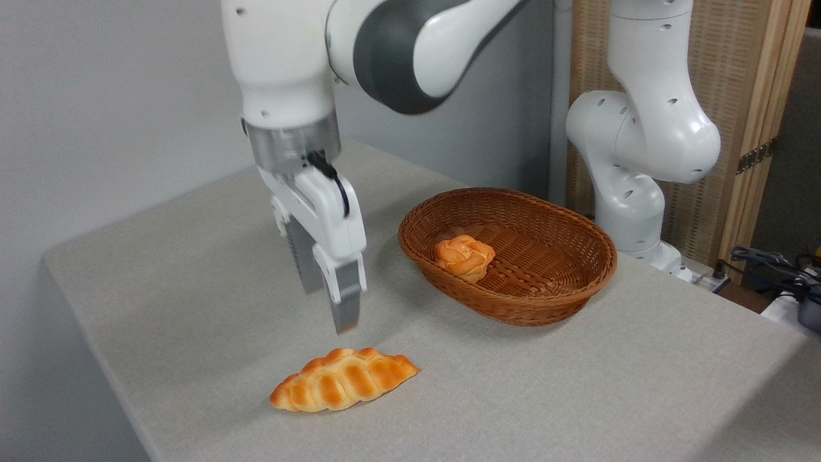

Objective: Put bread into the basket
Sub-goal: 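Lower the open gripper down onto the braided bread roll, then close the gripper around the middle of the braided roll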

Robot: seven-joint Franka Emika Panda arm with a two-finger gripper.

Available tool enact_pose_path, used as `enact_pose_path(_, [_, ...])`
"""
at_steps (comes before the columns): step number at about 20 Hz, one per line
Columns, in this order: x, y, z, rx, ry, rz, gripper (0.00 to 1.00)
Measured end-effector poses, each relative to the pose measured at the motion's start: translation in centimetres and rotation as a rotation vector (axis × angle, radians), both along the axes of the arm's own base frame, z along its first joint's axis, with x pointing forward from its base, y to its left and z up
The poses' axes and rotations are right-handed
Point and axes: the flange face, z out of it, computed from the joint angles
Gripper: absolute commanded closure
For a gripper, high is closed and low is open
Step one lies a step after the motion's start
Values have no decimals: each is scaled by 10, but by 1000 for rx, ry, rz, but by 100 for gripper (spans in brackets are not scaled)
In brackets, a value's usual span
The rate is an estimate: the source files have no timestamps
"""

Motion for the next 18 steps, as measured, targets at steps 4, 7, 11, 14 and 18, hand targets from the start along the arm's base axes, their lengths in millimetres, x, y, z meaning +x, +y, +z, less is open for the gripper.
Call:
enact_pose_path(4, [5, 13, -17, 3, 23, -16, 0])
enact_pose_path(7, [11, 13, -33, 4, 31, -17, 0])
enact_pose_path(11, [20, 12, -56, 7, 43, -17, 0])
enact_pose_path(14, [25, 11, -68, 8, 47, -17, 0])
enact_pose_path(18, [28, 11, -80, 13, 63, -19, 0])
